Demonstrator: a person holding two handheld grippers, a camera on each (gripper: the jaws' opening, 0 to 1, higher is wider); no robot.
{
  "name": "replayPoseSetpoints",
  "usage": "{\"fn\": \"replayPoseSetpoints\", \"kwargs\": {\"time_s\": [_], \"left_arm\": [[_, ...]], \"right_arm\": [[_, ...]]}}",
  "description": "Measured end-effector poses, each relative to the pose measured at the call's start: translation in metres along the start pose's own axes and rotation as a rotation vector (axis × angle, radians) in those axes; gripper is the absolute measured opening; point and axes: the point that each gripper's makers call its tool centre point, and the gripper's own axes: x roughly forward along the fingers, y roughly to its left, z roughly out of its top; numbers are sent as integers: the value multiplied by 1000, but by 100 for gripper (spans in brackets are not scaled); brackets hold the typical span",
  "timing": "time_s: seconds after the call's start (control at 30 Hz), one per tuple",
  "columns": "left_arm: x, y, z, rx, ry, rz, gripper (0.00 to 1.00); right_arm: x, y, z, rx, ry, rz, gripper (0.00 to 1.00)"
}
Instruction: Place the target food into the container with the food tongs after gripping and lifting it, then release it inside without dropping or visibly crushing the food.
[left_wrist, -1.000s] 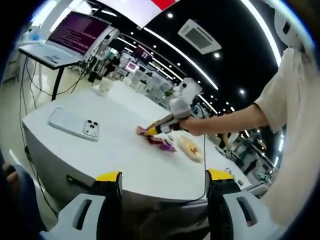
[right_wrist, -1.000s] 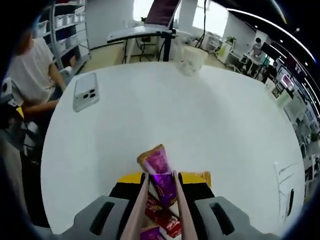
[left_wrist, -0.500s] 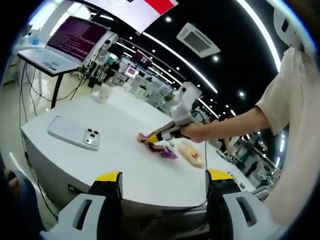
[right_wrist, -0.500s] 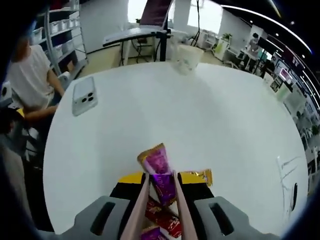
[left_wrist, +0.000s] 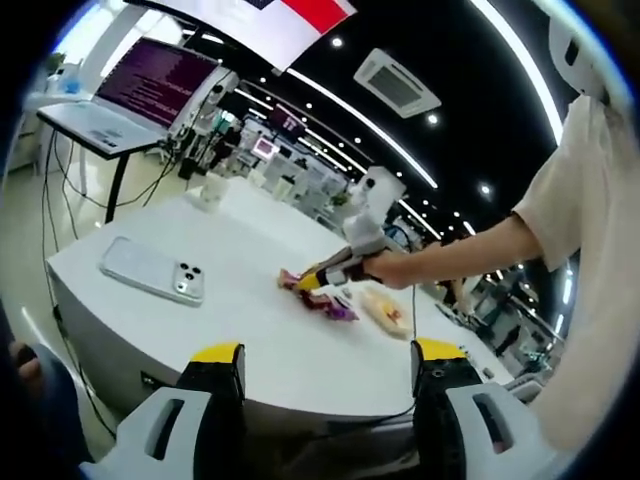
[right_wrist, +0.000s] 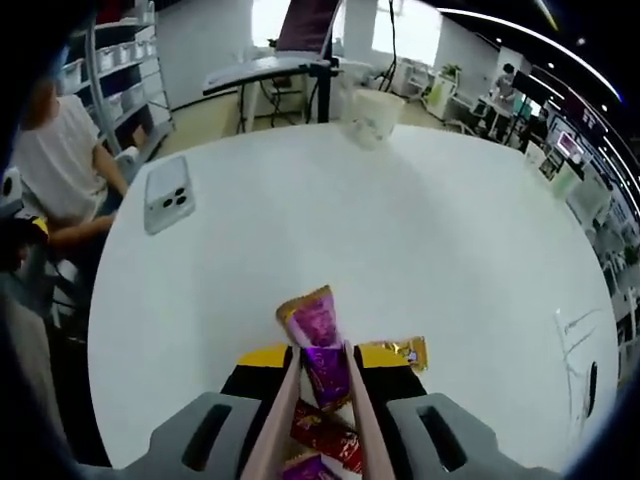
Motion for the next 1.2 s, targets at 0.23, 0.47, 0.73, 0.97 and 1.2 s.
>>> {"fn": "replayPoseSetpoints", "kwargs": {"time_s": [0.23, 0.47, 0.73, 0.97, 1.2], "left_arm": [[2, -4, -2, 2, 4, -13, 67], [3, -6, -2, 0, 2, -17, 67], [4, -5, 6, 17, -10, -9, 67], [8, -7, 6, 32, -3, -18, 67], [7, -13, 11, 45, -13, -29, 67]], "right_arm": [[0, -1, 0, 24, 0, -1, 23], [0, -1, 0, 36, 1, 10, 23], [2, -1, 1, 40, 0, 28, 23], [0, 0, 1, 44, 1, 25, 22], [1, 2, 4, 89, -11, 25, 22]]}}
